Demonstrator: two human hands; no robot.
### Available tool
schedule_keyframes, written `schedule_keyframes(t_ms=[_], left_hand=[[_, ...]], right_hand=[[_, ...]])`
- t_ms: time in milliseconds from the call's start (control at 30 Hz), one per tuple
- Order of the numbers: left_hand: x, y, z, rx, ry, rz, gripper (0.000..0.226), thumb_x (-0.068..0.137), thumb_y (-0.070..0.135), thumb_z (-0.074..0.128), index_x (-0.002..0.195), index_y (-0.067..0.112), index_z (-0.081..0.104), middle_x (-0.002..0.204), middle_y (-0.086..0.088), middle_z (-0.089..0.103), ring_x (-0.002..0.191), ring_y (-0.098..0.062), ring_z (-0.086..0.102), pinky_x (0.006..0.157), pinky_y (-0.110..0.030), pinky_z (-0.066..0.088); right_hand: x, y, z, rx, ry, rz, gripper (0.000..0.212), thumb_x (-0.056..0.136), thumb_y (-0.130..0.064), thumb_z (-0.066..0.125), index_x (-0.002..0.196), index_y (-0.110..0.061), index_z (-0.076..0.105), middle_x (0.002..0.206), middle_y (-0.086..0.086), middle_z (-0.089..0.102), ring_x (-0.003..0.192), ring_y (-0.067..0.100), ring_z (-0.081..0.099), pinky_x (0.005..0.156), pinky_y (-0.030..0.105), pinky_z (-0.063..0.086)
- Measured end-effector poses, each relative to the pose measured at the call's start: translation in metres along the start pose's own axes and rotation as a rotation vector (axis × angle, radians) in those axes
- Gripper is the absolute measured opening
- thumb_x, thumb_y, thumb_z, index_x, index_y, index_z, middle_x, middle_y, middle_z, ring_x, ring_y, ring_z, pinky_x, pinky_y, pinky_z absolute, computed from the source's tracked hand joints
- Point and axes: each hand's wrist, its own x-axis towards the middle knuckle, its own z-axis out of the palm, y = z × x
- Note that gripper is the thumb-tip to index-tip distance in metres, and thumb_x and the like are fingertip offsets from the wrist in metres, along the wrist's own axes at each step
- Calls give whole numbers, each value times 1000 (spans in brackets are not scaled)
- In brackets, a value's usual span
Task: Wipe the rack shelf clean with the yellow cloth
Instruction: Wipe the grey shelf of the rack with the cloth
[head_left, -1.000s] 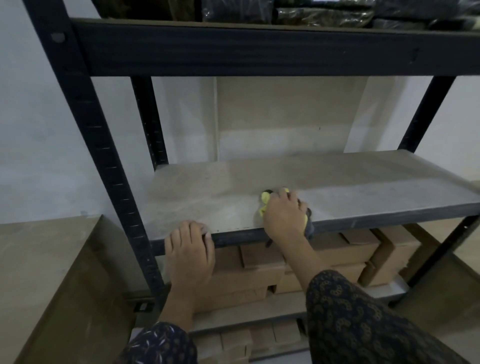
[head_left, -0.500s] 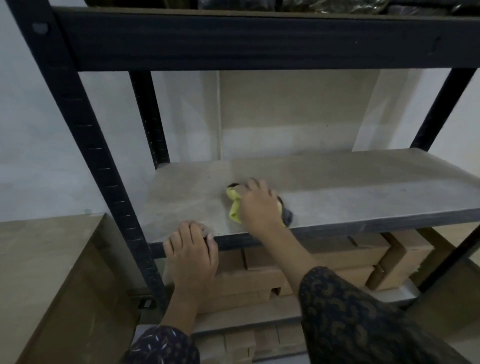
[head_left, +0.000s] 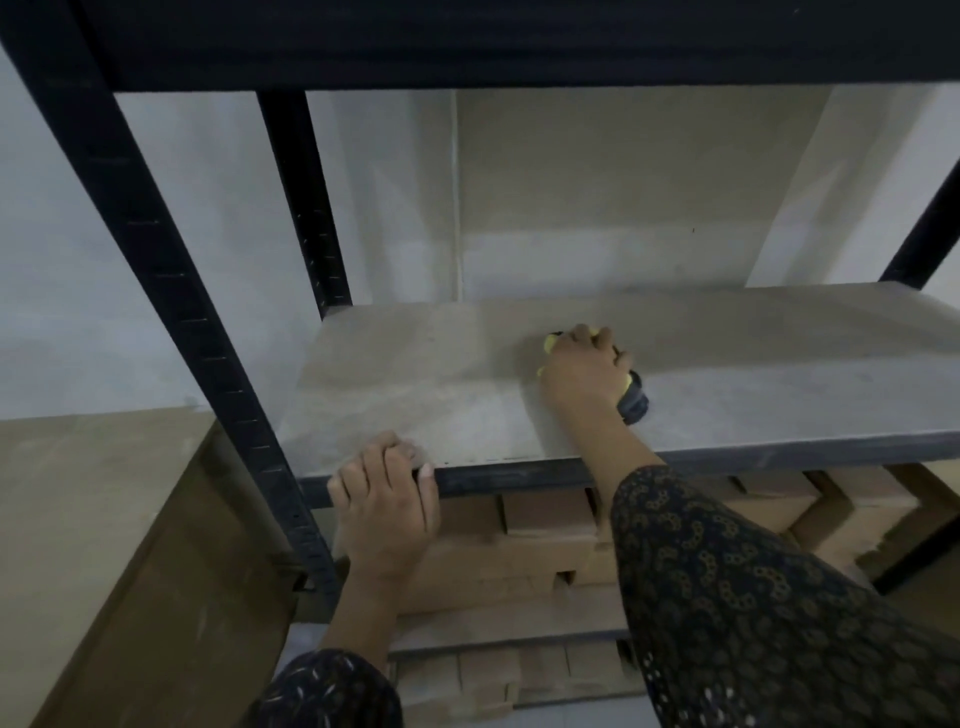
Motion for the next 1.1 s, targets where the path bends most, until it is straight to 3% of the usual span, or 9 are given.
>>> schedule_keyframes(t_ms=[267, 400, 600, 667, 733, 833, 900, 967, 1100], left_hand=[[0, -2, -5, -52, -41, -5, 28, 94, 31, 35, 91, 5, 46, 101, -20, 59, 79, -29, 36, 71, -41, 28], [0, -4, -15, -68, -115, -15, 29, 95, 30, 36, 91, 4, 48, 99, -20, 56, 78, -28, 37, 70, -41, 28], [11, 5, -40, -220, -254, -127, 21, 92, 29, 37, 90, 10, 47, 89, -9, 50, 80, -25, 45, 74, -39, 36], [18, 19, -48, -314, -258, -144, 17, 91, 27, 39, 90, 12, 47, 87, -5, 48, 82, -22, 44, 75, -36, 37], [26, 40, -52, -399, -264, -117, 11, 92, 23, 42, 91, 13, 47, 87, -3, 48, 82, -18, 43, 74, -30, 35], [46, 74, -50, -483, -271, -110, 4, 90, 17, 50, 92, 13, 50, 88, -2, 51, 85, -19, 46, 73, -27, 32], [61, 95, -43, -489, -277, -106, 4, 89, 16, 51, 91, 13, 52, 89, -3, 54, 88, -22, 47, 73, -29, 33], [75, 111, -32, -464, -322, -121, 8, 91, 18, 47, 91, 13, 53, 92, -4, 56, 92, -23, 47, 75, -32, 36], [97, 141, -5, -455, -430, -216, 17, 97, 20, 38, 98, 12, 53, 103, -5, 56, 103, -22, 45, 82, -33, 36]], right_hand=[[-40, 104, -22, -108, 65, 318, 40, 97, -21, 39, 134, -9, 46, 144, 14, 39, 136, 36, 25, 105, 54, 30], [-75, 137, -30, -66, 111, 397, 41, 95, -18, 46, 135, -5, 44, 141, 13, 37, 135, 38, 24, 105, 56, 31], [-93, 159, -59, 71, 128, 523, 31, 95, -21, 46, 119, -3, 52, 128, 19, 45, 124, 40, 34, 101, 54, 34], [-83, 147, -68, 60, 201, 373, 36, 94, -23, 49, 124, -4, 53, 127, 17, 52, 120, 38, 42, 100, 46, 34], [-72, 123, -68, 102, 259, 109, 43, 92, -23, 52, 133, -9, 49, 131, 14, 54, 120, 33, 47, 100, 41, 29], [-66, 81, -47, 189, 20, -222, 55, 94, -35, 52, 144, -19, 35, 147, 7, 39, 135, 29, 35, 106, 43, 29], [-63, 67, -26, 83, -143, -394, 54, 96, -45, 45, 146, -31, 32, 155, -4, 28, 143, 26, 21, 110, 51, 27], [-52, 64, -12, 63, -118, -480, 44, 99, -42, 39, 141, -33, 41, 154, -6, 31, 143, 26, 21, 112, 53, 25], [-11, 63, 0, 113, -76, -557, 43, 95, -31, 49, 138, -28, 47, 149, -4, 40, 140, 24, 30, 112, 48, 30]])
